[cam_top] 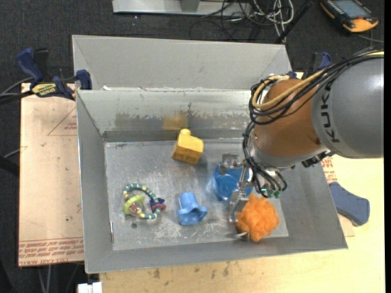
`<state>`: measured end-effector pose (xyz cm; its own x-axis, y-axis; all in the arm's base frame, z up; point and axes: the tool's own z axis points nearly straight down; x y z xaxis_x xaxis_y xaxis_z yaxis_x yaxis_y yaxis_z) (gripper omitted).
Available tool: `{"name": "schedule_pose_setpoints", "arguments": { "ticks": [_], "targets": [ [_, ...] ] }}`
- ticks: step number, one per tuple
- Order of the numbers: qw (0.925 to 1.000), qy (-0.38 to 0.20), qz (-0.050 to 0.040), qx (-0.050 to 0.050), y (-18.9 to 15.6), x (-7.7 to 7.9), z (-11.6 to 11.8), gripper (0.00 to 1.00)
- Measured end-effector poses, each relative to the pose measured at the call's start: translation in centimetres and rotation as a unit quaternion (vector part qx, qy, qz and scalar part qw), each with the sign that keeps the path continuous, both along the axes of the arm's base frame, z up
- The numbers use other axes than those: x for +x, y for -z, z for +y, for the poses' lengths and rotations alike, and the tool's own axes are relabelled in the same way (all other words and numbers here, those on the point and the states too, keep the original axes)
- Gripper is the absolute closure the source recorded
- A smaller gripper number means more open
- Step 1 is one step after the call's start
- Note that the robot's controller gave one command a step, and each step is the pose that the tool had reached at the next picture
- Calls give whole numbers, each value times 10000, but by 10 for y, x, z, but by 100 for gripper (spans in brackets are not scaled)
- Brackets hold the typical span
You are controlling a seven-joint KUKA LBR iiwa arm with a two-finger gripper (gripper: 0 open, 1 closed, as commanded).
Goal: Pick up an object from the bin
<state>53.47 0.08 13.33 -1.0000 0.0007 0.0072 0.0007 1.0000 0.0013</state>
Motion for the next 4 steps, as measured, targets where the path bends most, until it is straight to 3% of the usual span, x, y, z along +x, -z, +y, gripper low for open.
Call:
{"name": "schedule_pose_setpoints", "arguments": {
  "ticks": [1,2,3,4],
  "targets": [
    [10000,0,-39,0,-4,2,0,0],
    [9999,-107,-97,-1,46,66,-22,0],
    [10000,13,-26,8,71,87,-30,0],
    [9999,89,-64,-3,62,73,-25,0]
  ]
}}
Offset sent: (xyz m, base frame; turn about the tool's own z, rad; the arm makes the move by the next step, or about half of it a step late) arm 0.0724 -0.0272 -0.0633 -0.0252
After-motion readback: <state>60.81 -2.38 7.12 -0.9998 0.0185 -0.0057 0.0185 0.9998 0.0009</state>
